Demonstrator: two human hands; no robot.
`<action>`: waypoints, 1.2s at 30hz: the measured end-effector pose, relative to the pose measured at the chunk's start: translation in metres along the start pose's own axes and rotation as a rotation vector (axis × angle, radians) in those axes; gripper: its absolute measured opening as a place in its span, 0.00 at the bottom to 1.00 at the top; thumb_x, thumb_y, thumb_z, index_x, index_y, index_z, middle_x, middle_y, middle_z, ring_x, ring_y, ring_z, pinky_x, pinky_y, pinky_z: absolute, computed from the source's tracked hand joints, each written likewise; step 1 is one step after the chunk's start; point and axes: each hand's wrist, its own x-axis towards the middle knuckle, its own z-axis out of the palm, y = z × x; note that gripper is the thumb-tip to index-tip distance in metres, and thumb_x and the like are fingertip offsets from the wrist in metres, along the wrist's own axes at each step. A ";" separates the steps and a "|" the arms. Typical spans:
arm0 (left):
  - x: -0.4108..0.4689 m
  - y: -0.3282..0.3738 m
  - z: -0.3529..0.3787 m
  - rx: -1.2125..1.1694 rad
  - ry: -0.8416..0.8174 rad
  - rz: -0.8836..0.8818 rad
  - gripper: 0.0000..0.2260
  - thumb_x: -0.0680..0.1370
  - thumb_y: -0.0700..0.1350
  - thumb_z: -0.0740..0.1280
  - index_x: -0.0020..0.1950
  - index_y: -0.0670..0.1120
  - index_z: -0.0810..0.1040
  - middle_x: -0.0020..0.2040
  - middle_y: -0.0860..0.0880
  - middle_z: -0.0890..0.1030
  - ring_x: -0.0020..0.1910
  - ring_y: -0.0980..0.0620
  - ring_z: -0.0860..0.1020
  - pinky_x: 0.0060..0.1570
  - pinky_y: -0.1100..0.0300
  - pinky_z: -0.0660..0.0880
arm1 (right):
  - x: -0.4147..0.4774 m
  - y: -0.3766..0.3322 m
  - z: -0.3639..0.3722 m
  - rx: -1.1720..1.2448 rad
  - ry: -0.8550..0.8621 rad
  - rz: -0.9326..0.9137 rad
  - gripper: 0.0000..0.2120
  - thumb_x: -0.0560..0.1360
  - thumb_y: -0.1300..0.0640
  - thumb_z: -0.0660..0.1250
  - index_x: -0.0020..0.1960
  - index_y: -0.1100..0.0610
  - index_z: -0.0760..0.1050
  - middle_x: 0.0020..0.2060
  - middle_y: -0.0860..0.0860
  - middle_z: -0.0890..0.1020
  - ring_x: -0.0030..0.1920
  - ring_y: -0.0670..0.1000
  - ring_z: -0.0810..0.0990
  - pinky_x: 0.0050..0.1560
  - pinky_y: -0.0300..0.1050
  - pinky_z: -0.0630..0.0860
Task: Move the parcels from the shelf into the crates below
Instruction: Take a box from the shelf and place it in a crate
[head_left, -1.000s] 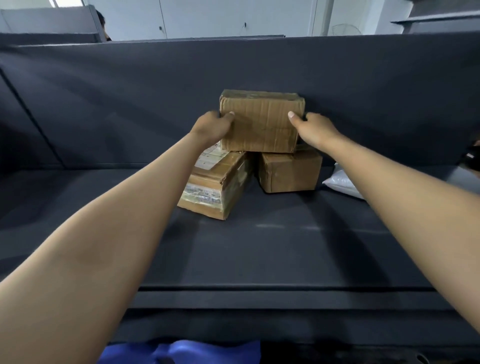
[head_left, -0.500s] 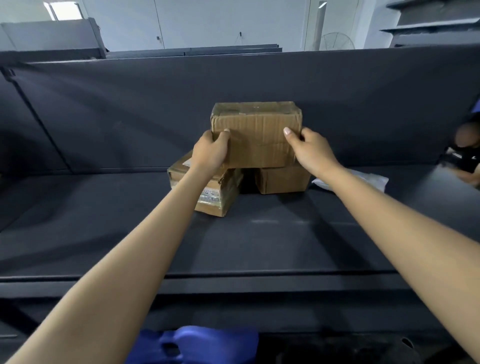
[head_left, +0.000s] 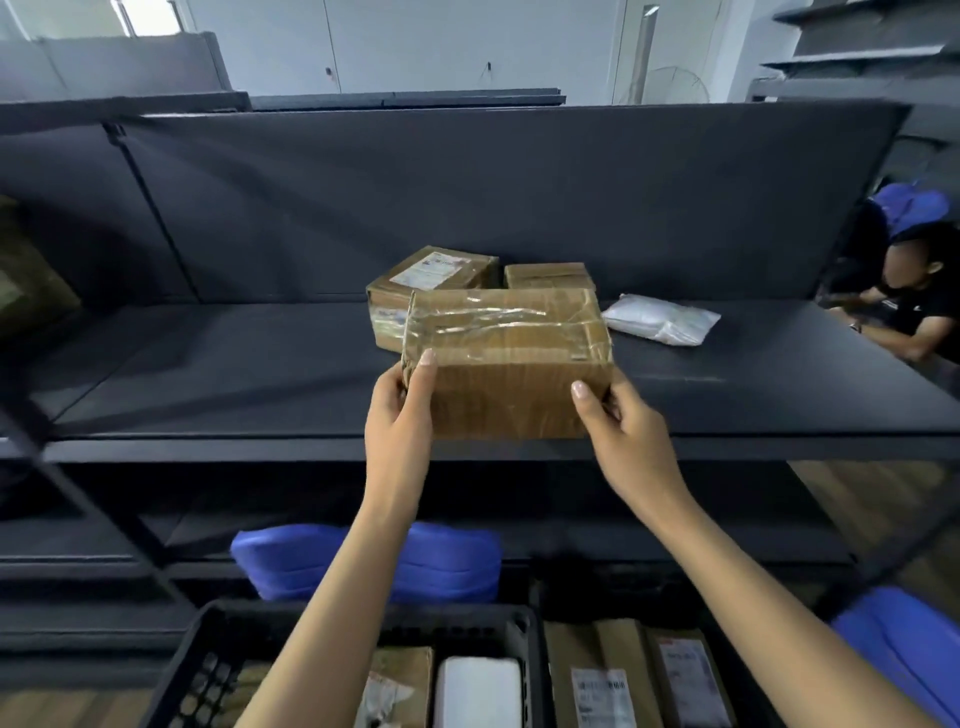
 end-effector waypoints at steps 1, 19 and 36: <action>-0.010 -0.002 -0.005 -0.004 0.017 -0.019 0.19 0.77 0.60 0.64 0.57 0.47 0.78 0.51 0.51 0.81 0.49 0.56 0.78 0.52 0.59 0.73 | -0.013 -0.002 0.000 0.037 -0.019 0.009 0.27 0.74 0.39 0.59 0.71 0.46 0.68 0.54 0.36 0.80 0.54 0.32 0.76 0.50 0.23 0.71; -0.139 -0.022 -0.121 0.157 -0.159 -0.023 0.13 0.79 0.42 0.64 0.62 0.51 0.77 0.51 0.54 0.83 0.48 0.62 0.81 0.44 0.74 0.75 | -0.166 -0.027 0.033 0.180 -0.059 0.213 0.09 0.76 0.45 0.63 0.56 0.39 0.75 0.47 0.32 0.82 0.51 0.31 0.78 0.49 0.30 0.71; -0.177 -0.020 -0.117 -0.081 0.056 -0.454 0.18 0.74 0.61 0.67 0.55 0.49 0.76 0.55 0.51 0.80 0.58 0.49 0.76 0.64 0.46 0.72 | -0.262 -0.002 0.047 -0.035 -0.042 0.052 0.38 0.73 0.46 0.67 0.74 0.38 0.47 0.70 0.37 0.66 0.64 0.26 0.65 0.55 0.19 0.64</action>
